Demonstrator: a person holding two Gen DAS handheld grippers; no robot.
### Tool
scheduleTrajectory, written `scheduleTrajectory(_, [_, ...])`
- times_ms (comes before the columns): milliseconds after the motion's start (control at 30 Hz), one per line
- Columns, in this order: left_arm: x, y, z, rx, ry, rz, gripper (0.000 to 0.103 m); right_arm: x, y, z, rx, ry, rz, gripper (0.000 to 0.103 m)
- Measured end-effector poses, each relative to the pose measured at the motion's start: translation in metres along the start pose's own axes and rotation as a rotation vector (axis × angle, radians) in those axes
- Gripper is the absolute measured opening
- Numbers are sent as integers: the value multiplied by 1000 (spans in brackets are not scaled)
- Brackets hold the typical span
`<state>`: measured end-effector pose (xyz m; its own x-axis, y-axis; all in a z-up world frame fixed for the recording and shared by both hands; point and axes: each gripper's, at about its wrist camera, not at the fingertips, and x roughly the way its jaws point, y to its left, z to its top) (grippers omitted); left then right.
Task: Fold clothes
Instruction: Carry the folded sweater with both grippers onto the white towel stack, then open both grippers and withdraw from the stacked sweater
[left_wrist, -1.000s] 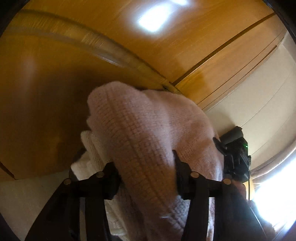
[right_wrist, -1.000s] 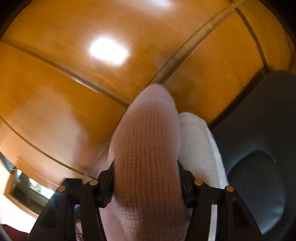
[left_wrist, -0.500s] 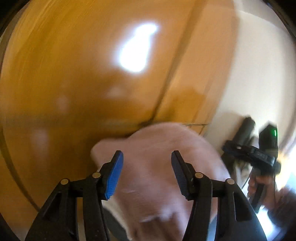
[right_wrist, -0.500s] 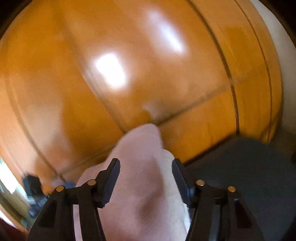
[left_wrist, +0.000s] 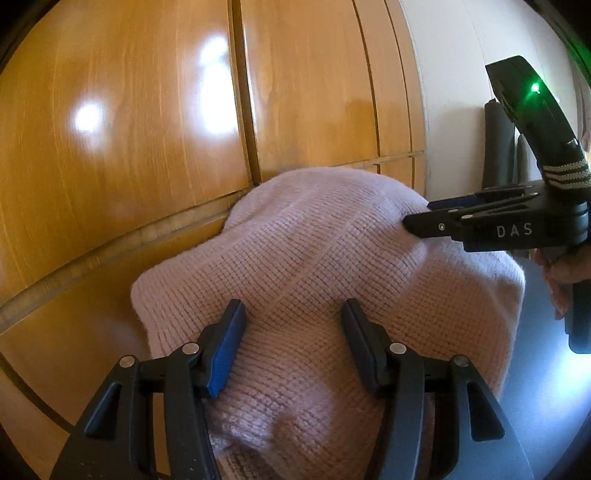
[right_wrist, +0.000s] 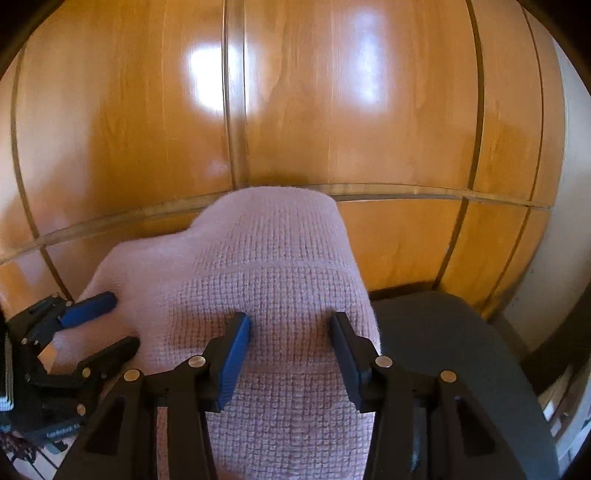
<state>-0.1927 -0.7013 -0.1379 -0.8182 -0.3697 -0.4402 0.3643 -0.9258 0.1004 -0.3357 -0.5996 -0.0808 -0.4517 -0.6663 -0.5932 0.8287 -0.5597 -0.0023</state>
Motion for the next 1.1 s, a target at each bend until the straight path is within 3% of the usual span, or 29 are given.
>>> scheduleTrajectory(167, [-35,3,16,-75,27,-1,58,-19,-13,1,119,28,25,54])
scheduleTrajectory(200, [-46,3,16,-95,23,4,61,-29,-14,0,153,15,-13,59])
scheduleTrajectory(233, [-60,4,13,-124,24,14,72,-40,-14,-3,185,1,-52,64])
scheduleTrajectory(300, [-91,-3,4,-175,32,21,82,-69,-10,-20,222,-35,-120,82])
scheduleTrajectory(433, [-126,-14,-15,-245,60,7,82,-113,12,-65,225,-20,-158,82])
scheduleTrajectory(633, [-150,-40,-31,-185,190,45,82,-143,52,-119,210,127,-182,82])
scheduleTrajectory(800, [-191,-51,-42,-159,201,83,82,-172,77,-126,213,94,-178,82])
scheduleTrajectory(1100, [-217,-17,-53,-302,163,83,83,-198,118,-111,191,-30,-192,82])
